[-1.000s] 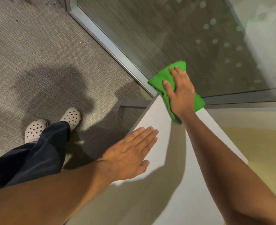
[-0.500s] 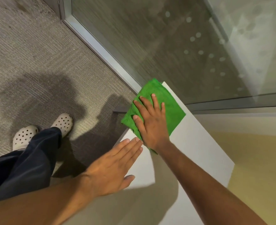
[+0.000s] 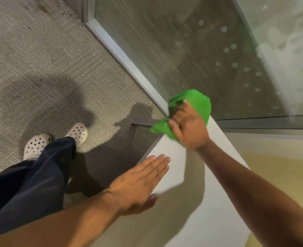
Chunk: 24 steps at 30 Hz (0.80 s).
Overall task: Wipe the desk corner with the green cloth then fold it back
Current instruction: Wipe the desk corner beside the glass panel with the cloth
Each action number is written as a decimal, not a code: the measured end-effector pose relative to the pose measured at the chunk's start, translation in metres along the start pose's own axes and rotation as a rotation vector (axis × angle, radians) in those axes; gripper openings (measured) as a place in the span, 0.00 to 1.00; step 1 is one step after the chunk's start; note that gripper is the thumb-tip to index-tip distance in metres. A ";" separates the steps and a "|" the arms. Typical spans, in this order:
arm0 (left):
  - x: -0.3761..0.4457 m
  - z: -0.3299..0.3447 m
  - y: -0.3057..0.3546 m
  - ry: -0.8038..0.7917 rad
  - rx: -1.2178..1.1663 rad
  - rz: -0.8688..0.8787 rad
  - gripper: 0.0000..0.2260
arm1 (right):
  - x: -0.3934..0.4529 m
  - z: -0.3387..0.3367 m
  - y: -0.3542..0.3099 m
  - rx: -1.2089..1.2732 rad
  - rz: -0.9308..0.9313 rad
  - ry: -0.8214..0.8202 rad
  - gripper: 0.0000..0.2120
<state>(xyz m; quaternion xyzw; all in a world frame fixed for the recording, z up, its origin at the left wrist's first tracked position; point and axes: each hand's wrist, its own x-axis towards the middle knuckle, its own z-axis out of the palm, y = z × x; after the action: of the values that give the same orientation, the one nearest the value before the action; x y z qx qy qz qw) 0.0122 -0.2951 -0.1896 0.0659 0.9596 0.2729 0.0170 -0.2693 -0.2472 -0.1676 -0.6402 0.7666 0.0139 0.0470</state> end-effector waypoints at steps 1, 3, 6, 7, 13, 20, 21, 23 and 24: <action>0.000 0.000 -0.001 -0.003 -0.014 -0.004 0.36 | -0.008 0.003 -0.008 0.031 -0.082 -0.015 0.19; 0.000 0.002 -0.002 0.019 -0.020 -0.017 0.36 | -0.010 0.002 -0.005 0.031 -0.195 -0.057 0.21; 0.000 0.001 -0.006 -0.005 0.017 0.015 0.37 | 0.012 -0.009 0.029 -0.050 -0.151 -0.110 0.25; 0.000 0.000 -0.006 -0.007 -0.001 0.018 0.38 | 0.019 -0.013 0.041 -0.064 -0.075 -0.121 0.25; 0.000 -0.001 -0.005 -0.015 -0.051 -0.005 0.37 | 0.025 -0.008 0.040 -0.025 0.256 -0.026 0.20; 0.001 -0.006 -0.004 -0.010 0.002 -0.009 0.37 | -0.024 0.004 -0.007 0.055 -0.095 -0.136 0.23; 0.001 -0.004 -0.004 -0.010 0.010 -0.007 0.37 | -0.021 0.003 -0.002 0.057 -0.050 -0.131 0.24; 0.001 0.001 -0.005 0.001 0.029 0.009 0.37 | -0.010 -0.001 0.007 0.069 0.124 -0.095 0.25; 0.001 0.003 -0.005 0.010 0.030 0.016 0.36 | -0.002 -0.003 0.010 0.063 0.222 -0.062 0.24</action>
<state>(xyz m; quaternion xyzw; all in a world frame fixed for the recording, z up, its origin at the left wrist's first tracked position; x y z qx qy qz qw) 0.0106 -0.2982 -0.1948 0.0724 0.9632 0.2589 0.0089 -0.2789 -0.2437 -0.1649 -0.5489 0.8310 0.0147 0.0889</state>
